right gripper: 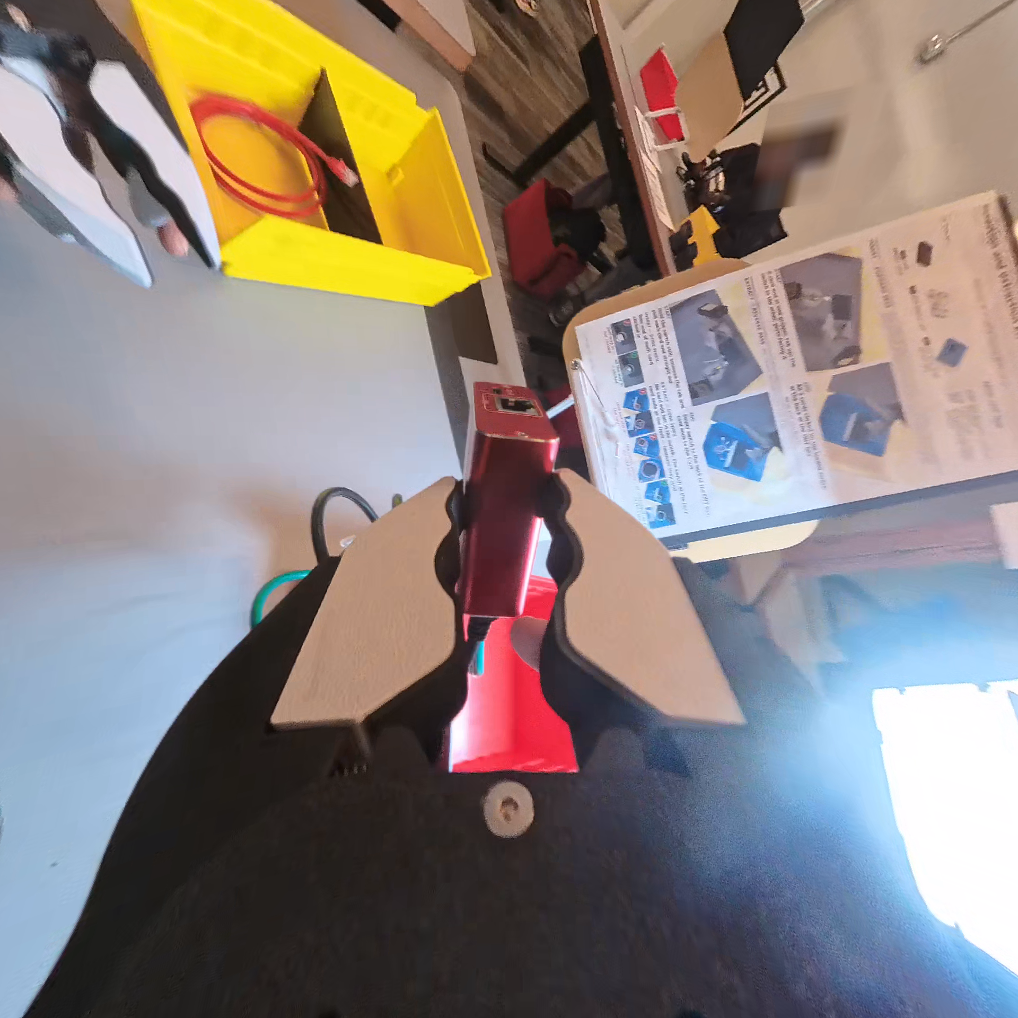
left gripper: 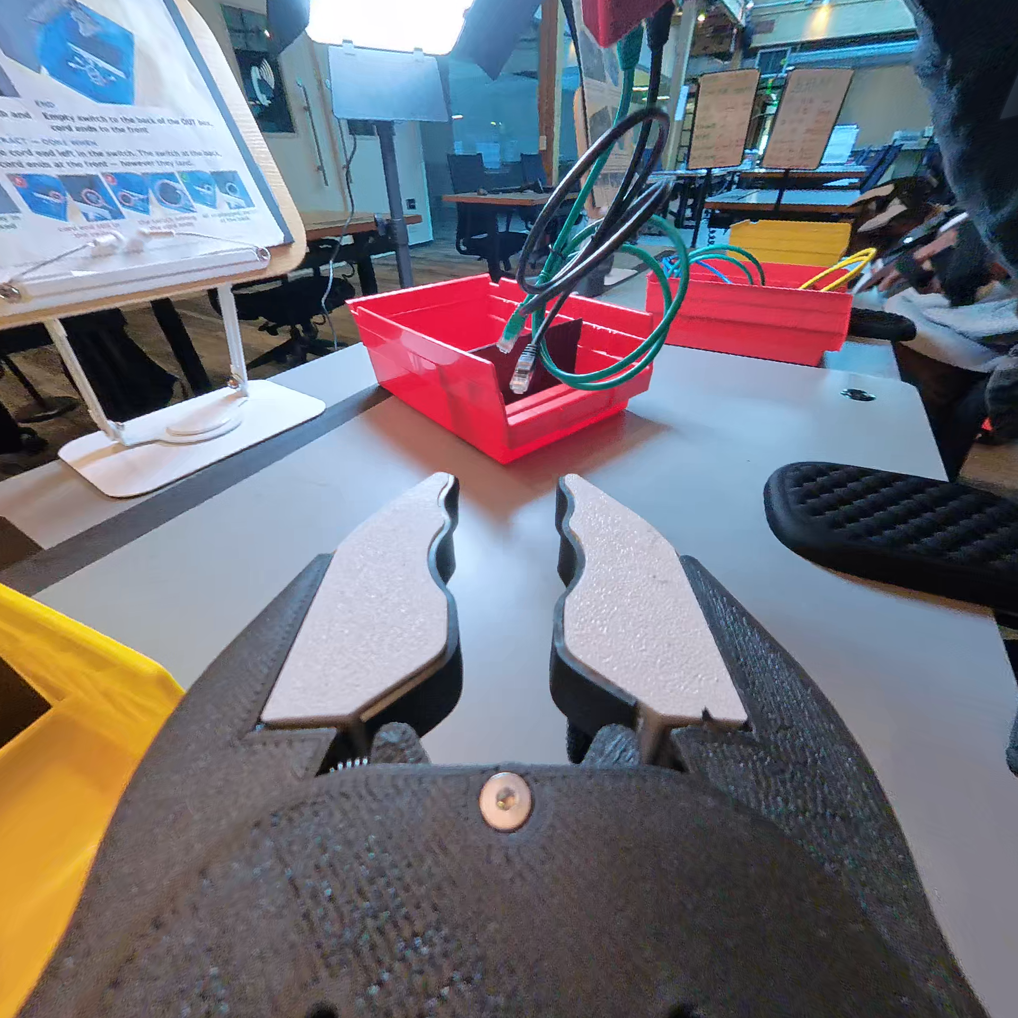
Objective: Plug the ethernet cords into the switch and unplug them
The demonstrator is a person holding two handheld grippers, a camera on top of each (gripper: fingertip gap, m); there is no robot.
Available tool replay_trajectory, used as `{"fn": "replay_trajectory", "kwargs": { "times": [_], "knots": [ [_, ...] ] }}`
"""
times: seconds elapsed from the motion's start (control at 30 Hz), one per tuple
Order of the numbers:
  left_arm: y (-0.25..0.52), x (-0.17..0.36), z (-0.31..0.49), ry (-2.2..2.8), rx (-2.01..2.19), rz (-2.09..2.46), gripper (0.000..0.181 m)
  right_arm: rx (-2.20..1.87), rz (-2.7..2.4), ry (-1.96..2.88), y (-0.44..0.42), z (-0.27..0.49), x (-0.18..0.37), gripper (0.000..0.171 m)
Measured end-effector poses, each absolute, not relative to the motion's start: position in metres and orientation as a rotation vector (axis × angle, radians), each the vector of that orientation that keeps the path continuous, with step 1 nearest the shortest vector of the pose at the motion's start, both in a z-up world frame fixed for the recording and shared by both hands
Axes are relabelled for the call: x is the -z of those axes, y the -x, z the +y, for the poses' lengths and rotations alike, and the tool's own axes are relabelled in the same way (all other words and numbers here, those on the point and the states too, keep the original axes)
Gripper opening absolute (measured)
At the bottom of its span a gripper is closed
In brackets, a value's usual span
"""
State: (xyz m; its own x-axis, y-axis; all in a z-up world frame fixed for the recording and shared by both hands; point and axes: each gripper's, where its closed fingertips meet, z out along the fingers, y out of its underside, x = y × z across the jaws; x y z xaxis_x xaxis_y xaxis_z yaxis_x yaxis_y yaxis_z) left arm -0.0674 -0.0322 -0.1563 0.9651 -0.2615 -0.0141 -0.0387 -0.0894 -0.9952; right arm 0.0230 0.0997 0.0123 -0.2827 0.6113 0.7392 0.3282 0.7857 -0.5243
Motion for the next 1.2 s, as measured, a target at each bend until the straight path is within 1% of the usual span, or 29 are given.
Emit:
{"fn": "replay_trajectory", "kwargs": {
  "times": [0.1,0.2,0.3,0.33,0.37,0.4,0.43,0.5,0.57,0.7,0.77,0.83,0.97,1.0,1.03,1.1,1.2],
  "knots": [
    [0.062,0.134,-0.027,1.608,0.091,0.276,0.036,-0.258,-1.952,0.638,-0.019,0.082,0.009,0.027],
    [0.045,0.103,-0.016,1.577,-0.037,0.404,0.038,-0.222,-2.042,0.587,-0.008,0.058,0.043,0.027],
    [0.03,0.092,0.003,1.607,-0.155,0.539,0.05,-0.259,-2.107,0.554,0.006,0.032,0.072,0.027],
    [0.027,0.094,0.01,1.612,-0.209,0.59,0.051,-0.249,-2.118,0.542,0.011,0.026,0.08,0.027],
    [0.026,0.096,0.016,1.605,-0.268,0.634,0.049,-0.255,-2.129,0.529,0.016,0.02,0.087,0.027],
    [0.026,0.1,0.021,1.593,-0.331,0.665,0.039,-0.269,-2.141,0.517,0.02,0.013,0.094,0.027],
    [0.028,0.107,0.024,1.591,-0.38,0.702,0.036,-0.228,-2.144,0.512,0.024,0.014,0.099,0.027],
    [0.033,0.115,0.025,1.559,-0.38,0.701,0.034,-0.208,-2.134,0.476,0.029,0.014,0.106,0.027],
    [0.036,0.117,0.017,1.503,-0.262,0.683,0.032,-0.314,-2.079,0.487,0.033,0.008,0.104,0.029],
    [0.048,0.111,-0.002,1.419,-0.071,0.613,0.029,-0.644,-1.92,0.621,0.021,0.009,0.084,0.05],
    [0.052,0.107,-0.008,1.389,0.012,0.569,0.028,-0.749,-1.827,0.682,0.013,0.017,0.085,0.055],
    [0.056,0.102,-0.011,1.365,0.102,0.511,0.028,-0.825,-1.744,0.747,0.007,0.021,0.092,0.056],
    [0.057,0.093,-0.011,1.301,0.287,0.405,0.027,-1.034,-1.669,0.9,0.009,0.007,0.114,0.051],
    [0.058,0.089,-0.011,1.279,0.328,0.371,0.027,-1.138,-1.614,0.971,0.012,0.003,0.115,0.045],
    [0.06,0.084,-0.012,1.251,0.361,0.335,0.027,-1.28,-1.559,1.049,0.015,-0.003,0.117,0.044],
    [0.062,0.075,-0.016,1.2,0.411,0.276,0.026,-1.552,-1.438,1.195,0.02,-0.016,0.125,0.046],
    [0.059,0.066,-0.021,1.155,0.445,0.244,0.027,-1.785,-1.316,1.356,0.031,-0.038,0.146,0.055]
  ]
}}
